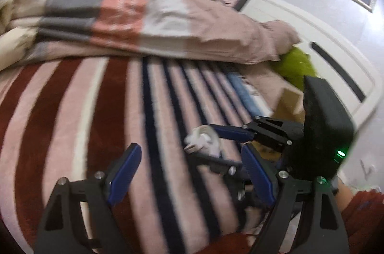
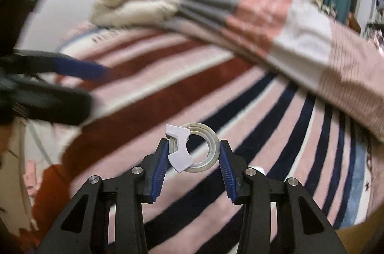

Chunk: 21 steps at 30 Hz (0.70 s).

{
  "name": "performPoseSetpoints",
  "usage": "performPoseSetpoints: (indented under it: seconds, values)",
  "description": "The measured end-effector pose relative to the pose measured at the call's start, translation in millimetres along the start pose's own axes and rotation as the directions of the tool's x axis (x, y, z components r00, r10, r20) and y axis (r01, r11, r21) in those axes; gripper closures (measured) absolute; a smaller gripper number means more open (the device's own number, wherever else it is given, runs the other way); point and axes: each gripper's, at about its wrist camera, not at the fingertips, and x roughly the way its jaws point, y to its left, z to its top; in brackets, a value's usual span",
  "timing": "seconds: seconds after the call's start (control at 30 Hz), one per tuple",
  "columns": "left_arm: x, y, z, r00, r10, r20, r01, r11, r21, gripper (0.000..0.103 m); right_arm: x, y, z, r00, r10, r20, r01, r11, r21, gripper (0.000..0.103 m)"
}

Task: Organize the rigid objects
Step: 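Lower the tape roll into the cardboard box and open the right tool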

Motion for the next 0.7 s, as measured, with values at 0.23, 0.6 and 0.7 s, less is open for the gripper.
performPoseSetpoints:
  seconds: [0.23, 0.6, 0.7]
  values:
    - [6, -76, 16, 0.996, -0.086, -0.006, 0.086, 0.990, 0.108, 0.060, -90, 8, -1, 0.990, -0.029, 0.141, 0.035, 0.999, -0.039, 0.066]
    - [66, -201, 32, 0.982, -0.159, -0.105, 0.182, 0.946, 0.266, 0.067, -176, -60, -56, 0.966, -0.176, 0.190, 0.162, 0.983, 0.086, 0.066]
    - [91, -228, 31, 0.977, -0.154, -0.147, 0.194, 0.931, 0.309, 0.067, -189, -82, -75, 0.962, -0.220, 0.162, 0.202, 0.972, 0.121, 0.066]
